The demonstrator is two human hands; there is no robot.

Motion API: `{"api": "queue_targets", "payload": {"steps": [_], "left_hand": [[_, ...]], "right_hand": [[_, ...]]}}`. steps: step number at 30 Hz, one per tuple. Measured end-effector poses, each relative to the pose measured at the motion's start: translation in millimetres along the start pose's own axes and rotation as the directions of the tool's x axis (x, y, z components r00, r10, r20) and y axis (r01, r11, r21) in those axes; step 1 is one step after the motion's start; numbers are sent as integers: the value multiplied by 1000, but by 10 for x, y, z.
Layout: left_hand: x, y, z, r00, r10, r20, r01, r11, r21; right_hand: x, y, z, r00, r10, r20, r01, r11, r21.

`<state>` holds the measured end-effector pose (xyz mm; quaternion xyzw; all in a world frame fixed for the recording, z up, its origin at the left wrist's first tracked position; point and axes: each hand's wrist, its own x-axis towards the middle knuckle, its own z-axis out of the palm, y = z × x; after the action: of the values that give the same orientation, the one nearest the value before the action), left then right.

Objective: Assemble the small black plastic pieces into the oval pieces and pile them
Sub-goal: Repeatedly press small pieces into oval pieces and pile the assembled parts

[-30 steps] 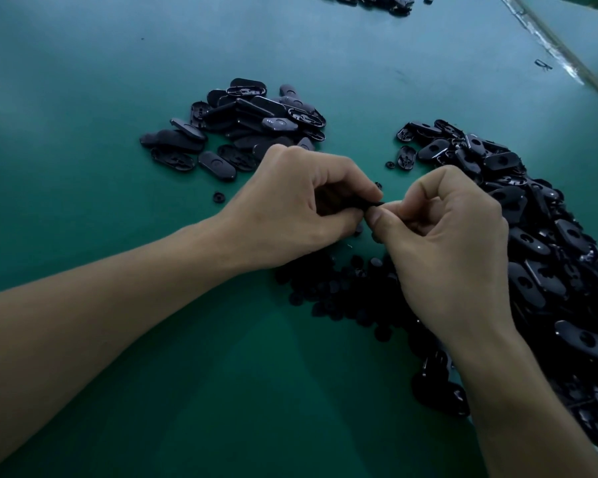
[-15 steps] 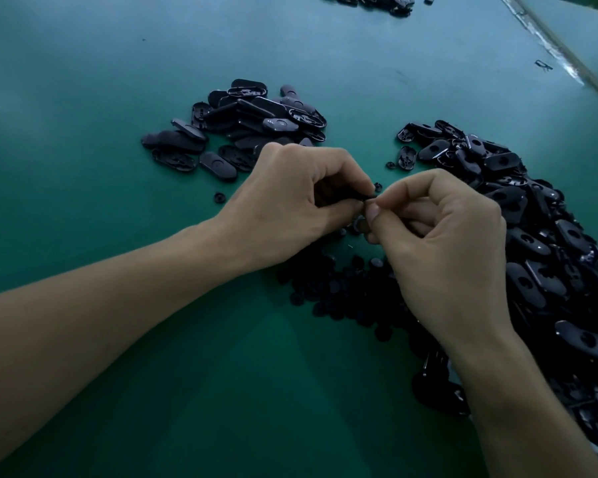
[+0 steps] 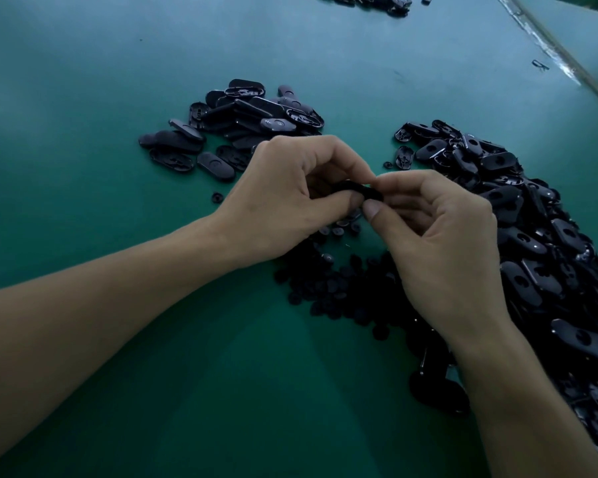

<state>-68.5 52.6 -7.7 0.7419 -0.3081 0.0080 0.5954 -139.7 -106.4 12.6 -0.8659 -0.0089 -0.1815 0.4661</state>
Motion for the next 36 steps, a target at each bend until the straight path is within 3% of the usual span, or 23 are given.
{"api": "queue_targets", "payload": {"steps": [9, 23, 36], "left_hand": [[2, -13, 7, 999, -5, 33, 7, 999, -52], [19, -19, 8, 999, -26, 35, 28, 997, -69], [-12, -3, 21, 1000, 9, 6, -9, 999, -38]], "right_hand": [[16, 35, -51, 999, -26, 29, 25, 999, 26], [-3, -28, -12, 999, -45, -27, 42, 991, -125], [-7, 11, -47, 999, -31, -9, 30, 998, -56]]}}
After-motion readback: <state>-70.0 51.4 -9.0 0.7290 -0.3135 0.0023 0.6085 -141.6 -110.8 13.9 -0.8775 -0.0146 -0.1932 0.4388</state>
